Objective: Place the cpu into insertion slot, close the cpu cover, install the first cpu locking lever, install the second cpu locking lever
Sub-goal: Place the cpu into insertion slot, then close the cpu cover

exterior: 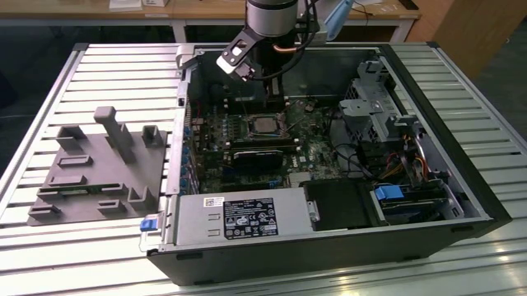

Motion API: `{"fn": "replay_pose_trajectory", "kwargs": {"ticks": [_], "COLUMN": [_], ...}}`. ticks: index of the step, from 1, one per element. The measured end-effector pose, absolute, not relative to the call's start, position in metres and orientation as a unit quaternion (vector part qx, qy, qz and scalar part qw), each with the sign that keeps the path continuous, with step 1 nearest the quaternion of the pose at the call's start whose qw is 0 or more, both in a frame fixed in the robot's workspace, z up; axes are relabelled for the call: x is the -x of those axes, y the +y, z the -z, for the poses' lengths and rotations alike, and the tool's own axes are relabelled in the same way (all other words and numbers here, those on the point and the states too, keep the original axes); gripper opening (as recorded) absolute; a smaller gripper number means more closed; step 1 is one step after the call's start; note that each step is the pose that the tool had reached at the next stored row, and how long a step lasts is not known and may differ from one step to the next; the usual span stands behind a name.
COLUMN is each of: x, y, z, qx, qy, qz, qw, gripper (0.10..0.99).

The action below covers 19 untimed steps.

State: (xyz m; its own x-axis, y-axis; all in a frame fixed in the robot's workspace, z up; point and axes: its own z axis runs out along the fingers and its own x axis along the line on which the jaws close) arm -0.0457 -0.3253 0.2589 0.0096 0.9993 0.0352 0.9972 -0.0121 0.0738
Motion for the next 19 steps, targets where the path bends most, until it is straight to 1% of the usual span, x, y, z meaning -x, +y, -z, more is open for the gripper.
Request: {"fn": "replay_pose_trajectory", "kwargs": {"ticks": [19], "x": [0.0457], "y": [-0.3254], "z": [-0.2592], "qx": [-0.710], "qy": [0.703], "qz": [-0.038], "qw": [0.014], "gripper": [0.106]}}
